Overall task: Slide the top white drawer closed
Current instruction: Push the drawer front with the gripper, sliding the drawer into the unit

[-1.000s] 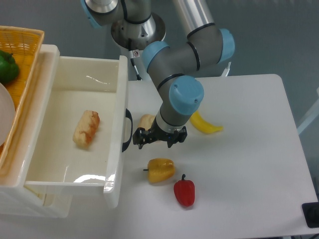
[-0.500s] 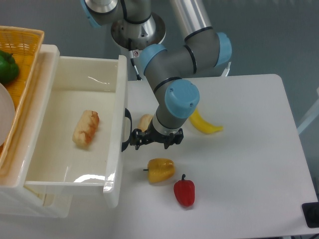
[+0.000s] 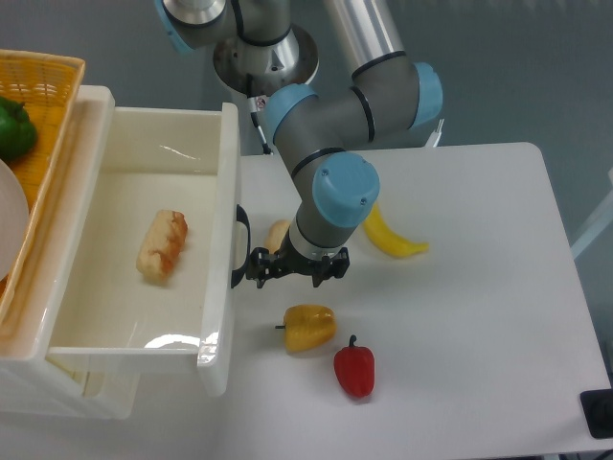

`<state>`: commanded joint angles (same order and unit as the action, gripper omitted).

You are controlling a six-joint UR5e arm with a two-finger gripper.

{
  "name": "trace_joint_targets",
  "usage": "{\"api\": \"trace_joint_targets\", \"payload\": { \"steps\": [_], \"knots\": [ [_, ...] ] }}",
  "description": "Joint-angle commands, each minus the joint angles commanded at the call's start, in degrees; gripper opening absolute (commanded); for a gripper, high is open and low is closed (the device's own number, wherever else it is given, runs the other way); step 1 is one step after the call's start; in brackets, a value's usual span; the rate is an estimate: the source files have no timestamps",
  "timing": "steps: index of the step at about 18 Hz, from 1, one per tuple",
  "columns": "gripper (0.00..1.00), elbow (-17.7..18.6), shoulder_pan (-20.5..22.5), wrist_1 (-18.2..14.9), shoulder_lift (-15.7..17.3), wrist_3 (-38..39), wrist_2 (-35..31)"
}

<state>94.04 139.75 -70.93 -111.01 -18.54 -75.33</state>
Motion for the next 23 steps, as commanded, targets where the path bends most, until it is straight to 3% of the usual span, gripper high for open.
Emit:
{"api": "trace_joint_targets", "payload": {
  "steps": [23],
  "knots": [
    [1.00, -0.5, -5.9, -0.1, 1.8, 0.3, 1.4]
  ]
}}
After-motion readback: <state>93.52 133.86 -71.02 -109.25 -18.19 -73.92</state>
